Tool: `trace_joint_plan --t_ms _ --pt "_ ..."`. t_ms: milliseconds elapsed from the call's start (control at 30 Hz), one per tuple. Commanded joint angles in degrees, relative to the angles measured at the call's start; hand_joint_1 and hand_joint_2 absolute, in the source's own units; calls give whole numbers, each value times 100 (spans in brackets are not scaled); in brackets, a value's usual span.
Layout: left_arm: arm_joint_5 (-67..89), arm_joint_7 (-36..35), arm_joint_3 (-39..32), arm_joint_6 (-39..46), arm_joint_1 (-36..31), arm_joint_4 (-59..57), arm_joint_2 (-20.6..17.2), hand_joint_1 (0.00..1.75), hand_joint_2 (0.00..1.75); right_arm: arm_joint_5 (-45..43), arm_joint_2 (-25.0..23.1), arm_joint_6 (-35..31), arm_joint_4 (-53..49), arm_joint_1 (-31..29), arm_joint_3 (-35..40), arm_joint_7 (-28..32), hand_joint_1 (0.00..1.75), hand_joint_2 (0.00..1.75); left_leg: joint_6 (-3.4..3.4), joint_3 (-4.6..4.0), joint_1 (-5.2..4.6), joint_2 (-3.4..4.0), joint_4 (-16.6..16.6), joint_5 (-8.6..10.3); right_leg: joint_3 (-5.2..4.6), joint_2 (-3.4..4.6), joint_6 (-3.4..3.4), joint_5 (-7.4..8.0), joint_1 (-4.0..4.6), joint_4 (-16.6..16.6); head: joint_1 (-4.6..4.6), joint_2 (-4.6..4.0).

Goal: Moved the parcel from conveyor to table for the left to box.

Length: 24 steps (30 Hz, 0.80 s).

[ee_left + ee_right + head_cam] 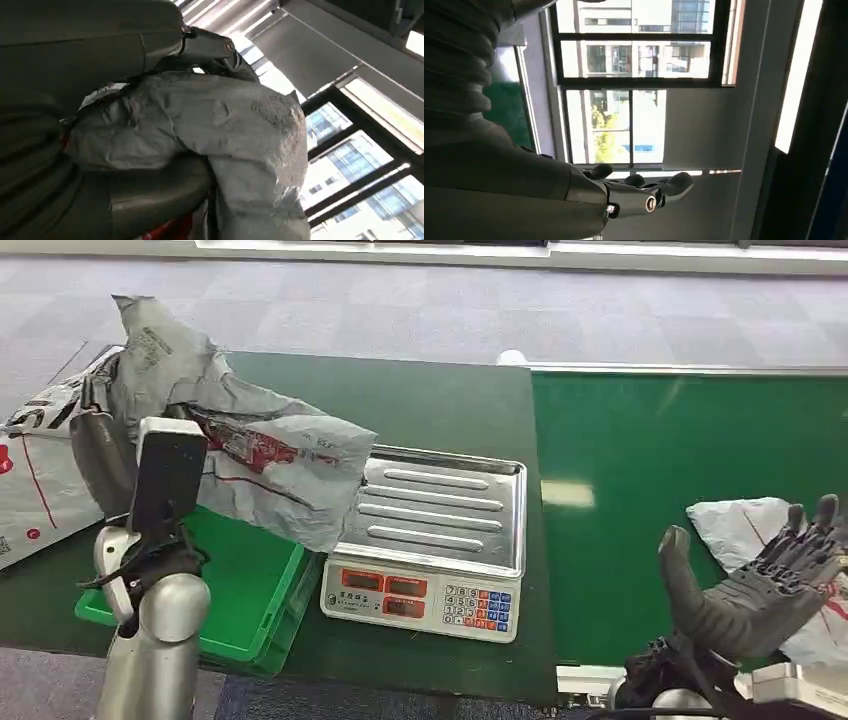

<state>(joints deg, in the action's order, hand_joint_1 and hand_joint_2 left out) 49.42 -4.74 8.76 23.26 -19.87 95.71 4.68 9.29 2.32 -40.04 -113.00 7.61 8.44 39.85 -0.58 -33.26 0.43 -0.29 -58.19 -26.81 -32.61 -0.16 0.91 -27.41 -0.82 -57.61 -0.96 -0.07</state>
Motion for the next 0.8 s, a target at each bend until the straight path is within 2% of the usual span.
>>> trace_joint_plan --t_ms 33,267,467,567,633,667,700,767,800 --pt "502 -181 -1036 111 25 -1352 -340 0 175 17 283 4 187 252 141 -103 0 175 1 24 -1 14 22 5 20 12 -6 9 0 21 0 0" --pt "1313 -524 -1202 211 218 -1310 -405 0 175 129 471 4 92 453 322 -315 0 175 0 9 -4 8 9 0 9 8 -5 2 -4 6 0 0" --pt "1224 -478 -1218 200 352 -1216 -440 0 175 155 553 4 127 540 384 -375 0 175 -1 11 -2 11 15 4 9 10 -10 8 -1 13 0 0" --pt "332 114 -1004 282 828 -618 -389 0 175 298 658 88 127 736 521 -668 0 175 -1 12 -1 11 13 1 10 10 -8 5 0 12 0 0" --pt "-582 812 -715 434 1377 113 -403 0 175 77 761 293 140 946 629 -849 0 175 0 15 -1 16 16 -1 12 14 -8 5 0 15 0 0" --pt "-1167 1378 -482 577 1698 544 -449 0 175 -21 837 400 178 1066 696 -870 0 175 2 16 -1 18 13 -7 14 17 -6 1 1 14 0 0" --pt "-2108 2288 -187 659 2158 1145 -500 0 175 -410 915 636 227 1204 797 -798 0 175 2 11 0 15 9 -6 10 15 -5 1 1 10 0 0" --pt "-3253 3451 473 291 3099 2063 -843 0 175 -1078 1213 1127 369 1402 1052 -602 0 175 0 14 2 19 8 -13 11 23 -5 -2 3 12 0 0" --pt "-3306 3623 609 333 3443 2262 -943 0 175 -1155 1287 1140 420 1474 1094 -515 0 175 2 31 1 37 19 -23 24 42 -5 -6 2 26 0 0"
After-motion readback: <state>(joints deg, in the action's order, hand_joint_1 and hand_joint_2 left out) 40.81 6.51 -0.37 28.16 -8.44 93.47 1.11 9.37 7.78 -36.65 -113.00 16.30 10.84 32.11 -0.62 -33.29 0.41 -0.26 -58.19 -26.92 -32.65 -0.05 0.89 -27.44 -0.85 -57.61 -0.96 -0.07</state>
